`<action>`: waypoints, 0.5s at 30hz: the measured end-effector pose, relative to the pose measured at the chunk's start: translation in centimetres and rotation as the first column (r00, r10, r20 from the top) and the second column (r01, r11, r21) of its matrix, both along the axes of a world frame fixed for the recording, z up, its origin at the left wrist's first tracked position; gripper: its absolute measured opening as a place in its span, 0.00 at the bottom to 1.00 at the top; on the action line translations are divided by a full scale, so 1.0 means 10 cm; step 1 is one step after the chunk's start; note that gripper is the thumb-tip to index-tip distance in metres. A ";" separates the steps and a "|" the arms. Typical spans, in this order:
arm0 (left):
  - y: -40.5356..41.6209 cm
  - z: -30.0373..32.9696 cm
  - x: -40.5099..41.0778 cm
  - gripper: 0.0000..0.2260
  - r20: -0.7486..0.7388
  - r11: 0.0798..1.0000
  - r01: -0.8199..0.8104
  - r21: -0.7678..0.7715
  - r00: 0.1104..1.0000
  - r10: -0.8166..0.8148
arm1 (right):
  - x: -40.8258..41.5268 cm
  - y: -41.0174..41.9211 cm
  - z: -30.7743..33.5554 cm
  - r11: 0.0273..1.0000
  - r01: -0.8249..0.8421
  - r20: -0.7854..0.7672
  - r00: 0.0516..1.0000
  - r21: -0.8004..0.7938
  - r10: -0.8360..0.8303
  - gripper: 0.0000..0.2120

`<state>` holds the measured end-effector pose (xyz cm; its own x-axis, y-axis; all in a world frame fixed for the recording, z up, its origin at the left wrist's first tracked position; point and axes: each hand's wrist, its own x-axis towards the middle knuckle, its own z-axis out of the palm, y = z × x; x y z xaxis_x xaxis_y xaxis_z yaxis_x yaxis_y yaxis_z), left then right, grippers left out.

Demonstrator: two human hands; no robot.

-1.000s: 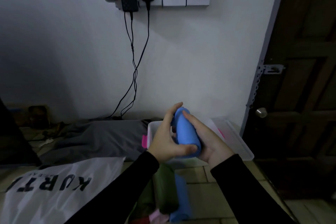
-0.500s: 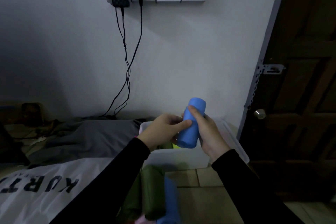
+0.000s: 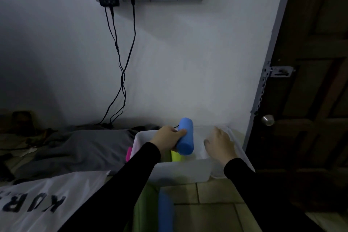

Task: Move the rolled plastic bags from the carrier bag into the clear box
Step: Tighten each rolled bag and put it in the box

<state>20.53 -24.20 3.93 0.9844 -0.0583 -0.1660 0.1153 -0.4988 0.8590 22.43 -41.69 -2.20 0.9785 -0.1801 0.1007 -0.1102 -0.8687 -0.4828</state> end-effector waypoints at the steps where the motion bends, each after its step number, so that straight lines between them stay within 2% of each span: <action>1: -0.03 -0.02 0.05 0.19 -0.008 0.999 0.000 0.052 1.000 0.000 | 0.00 -0.02 -0.04 0.999 -0.003 -0.042 0.999 0.048 0.005 0.16; 4: -0.18 -0.08 0.16 0.19 -0.016 0.954 0.041 0.296 0.999 -0.039 | -0.01 -0.04 -0.12 0.957 0.008 -0.076 0.997 0.289 0.015 0.16; 7: -0.35 -0.20 0.23 0.17 -0.063 0.871 0.104 0.480 0.994 -0.084 | -0.04 -0.01 -0.14 0.921 -0.011 -0.031 0.999 0.389 0.025 0.19; 9: -0.44 -0.26 0.26 0.15 -0.082 0.798 0.136 0.588 0.991 -0.108 | -0.03 0.01 -0.14 0.934 -0.025 -0.029 0.999 0.358 0.038 0.24; 12: -0.51 -0.31 0.22 0.16 -0.078 0.701 0.174 0.691 0.983 -0.167 | 0.03 0.01 -0.16 0.979 -0.053 -0.056 0.996 0.198 0.065 0.24; 15: -0.55 -0.40 0.21 0.17 -0.107 0.588 0.213 0.781 0.972 -0.211 | 0.04 0.01 -0.14 0.970 -0.063 -0.088 0.992 0.236 0.086 0.22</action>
<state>22.61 -29.70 -0.11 0.9610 -0.1123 -0.2527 -0.0820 -0.9885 0.1273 22.88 -41.60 -3.60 0.9930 -0.1138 -0.0311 -0.1057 -0.7417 -0.6623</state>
